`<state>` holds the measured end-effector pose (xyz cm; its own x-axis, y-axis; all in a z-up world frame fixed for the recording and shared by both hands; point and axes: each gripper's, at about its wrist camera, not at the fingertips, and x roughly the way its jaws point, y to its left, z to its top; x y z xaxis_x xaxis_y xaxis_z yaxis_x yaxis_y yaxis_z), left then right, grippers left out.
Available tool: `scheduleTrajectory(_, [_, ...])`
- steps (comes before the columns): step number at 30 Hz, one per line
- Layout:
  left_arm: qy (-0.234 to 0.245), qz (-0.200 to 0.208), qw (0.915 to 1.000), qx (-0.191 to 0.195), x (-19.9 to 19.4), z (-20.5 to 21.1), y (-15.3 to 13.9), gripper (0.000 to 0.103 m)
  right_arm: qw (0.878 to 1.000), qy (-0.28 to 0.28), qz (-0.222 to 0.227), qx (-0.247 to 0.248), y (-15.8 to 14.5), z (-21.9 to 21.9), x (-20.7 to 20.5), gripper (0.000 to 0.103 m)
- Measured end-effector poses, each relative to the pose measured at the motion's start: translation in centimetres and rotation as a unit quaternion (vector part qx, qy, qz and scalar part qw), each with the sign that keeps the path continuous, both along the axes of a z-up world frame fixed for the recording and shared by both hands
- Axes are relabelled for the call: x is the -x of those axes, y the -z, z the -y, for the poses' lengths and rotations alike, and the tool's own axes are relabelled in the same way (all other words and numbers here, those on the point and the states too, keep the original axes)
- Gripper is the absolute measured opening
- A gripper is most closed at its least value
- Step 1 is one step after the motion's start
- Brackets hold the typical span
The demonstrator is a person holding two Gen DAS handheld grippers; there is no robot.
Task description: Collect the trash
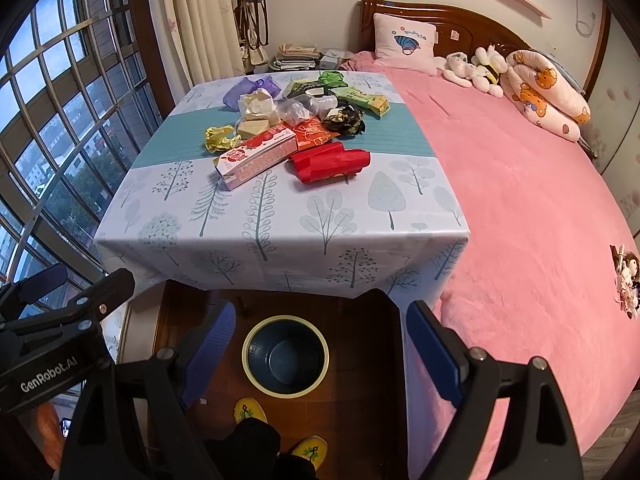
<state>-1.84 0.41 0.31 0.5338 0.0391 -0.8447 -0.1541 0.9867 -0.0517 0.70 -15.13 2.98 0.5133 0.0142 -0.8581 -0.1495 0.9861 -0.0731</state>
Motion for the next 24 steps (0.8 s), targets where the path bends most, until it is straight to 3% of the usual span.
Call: scheduleTrajectory(24, [-0.006,-0.005,0.9999,0.011,0.94,0.26,0.3,0.096,1.0,-0.005,-0.003,-0.003,0.62,0.1,0.28,0.088])
